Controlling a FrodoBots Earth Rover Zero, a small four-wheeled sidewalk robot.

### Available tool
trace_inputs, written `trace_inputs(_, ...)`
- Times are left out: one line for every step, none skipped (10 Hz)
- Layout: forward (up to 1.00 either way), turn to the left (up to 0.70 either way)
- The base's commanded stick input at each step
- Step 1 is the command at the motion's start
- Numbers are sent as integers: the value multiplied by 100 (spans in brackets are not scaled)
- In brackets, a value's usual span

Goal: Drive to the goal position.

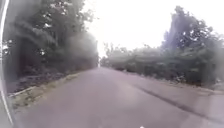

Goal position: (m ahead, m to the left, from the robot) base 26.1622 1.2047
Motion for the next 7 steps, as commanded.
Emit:
trace_inputs(70, 1)
trace_inputs(70, 1)
trace_inputs(70, 1)
trace_inputs(70, 1)
trace_inputs(70, 1)
trace_inputs(70, 1)
trace_inputs(70, 1)
